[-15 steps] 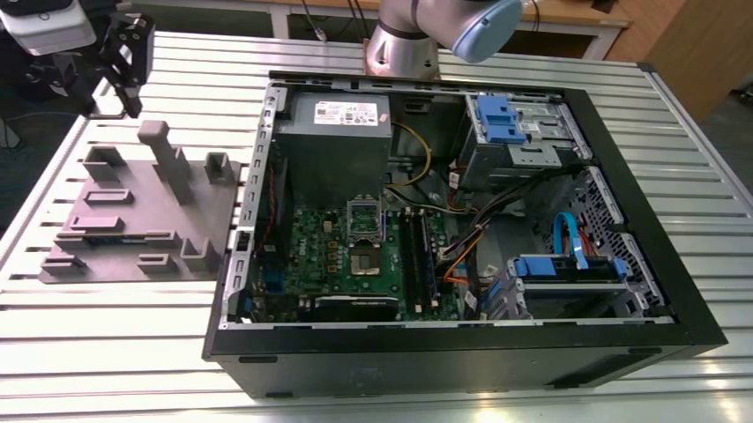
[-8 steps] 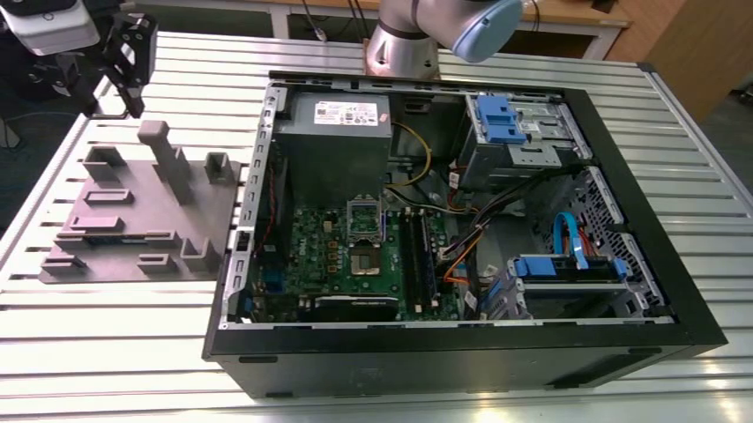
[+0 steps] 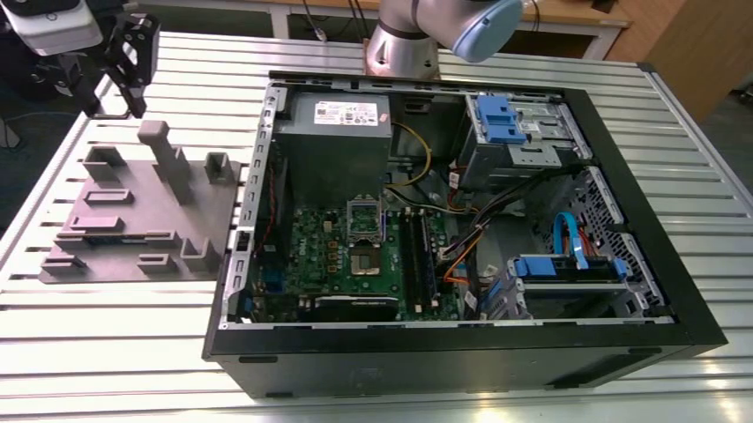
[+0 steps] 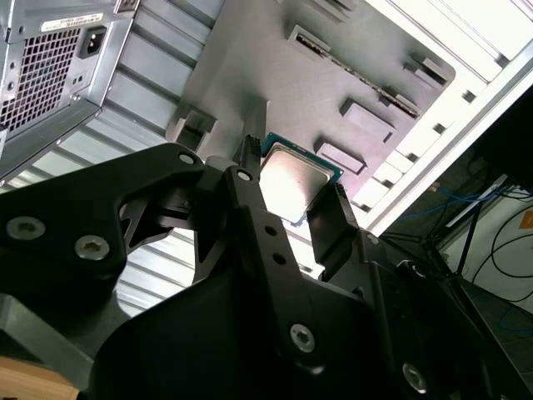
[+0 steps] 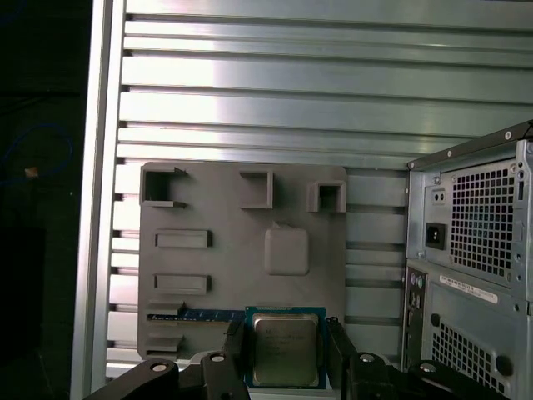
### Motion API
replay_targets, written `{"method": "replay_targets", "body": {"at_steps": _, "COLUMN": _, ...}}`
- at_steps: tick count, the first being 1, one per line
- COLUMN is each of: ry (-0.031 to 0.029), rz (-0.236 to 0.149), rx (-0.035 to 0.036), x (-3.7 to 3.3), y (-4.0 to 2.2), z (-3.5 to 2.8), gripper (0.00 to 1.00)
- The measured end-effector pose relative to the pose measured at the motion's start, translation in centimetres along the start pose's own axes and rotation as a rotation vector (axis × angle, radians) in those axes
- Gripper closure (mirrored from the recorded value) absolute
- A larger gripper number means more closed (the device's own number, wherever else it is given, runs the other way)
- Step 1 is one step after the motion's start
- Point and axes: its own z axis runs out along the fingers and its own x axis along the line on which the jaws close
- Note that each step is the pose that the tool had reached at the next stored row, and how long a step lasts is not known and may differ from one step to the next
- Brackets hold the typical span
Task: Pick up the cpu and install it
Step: 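Pick up the cpu and move it towards the insertion slot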
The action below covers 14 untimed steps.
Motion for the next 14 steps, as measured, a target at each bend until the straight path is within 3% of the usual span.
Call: {"method": "replay_targets", "body": {"at_steps": 14, "ry": 0.0000, "rz": 0.000, "rx": 0.0000, "x": -0.29, "y": -0.01, "z": 0.00, "gripper": 0.53}}
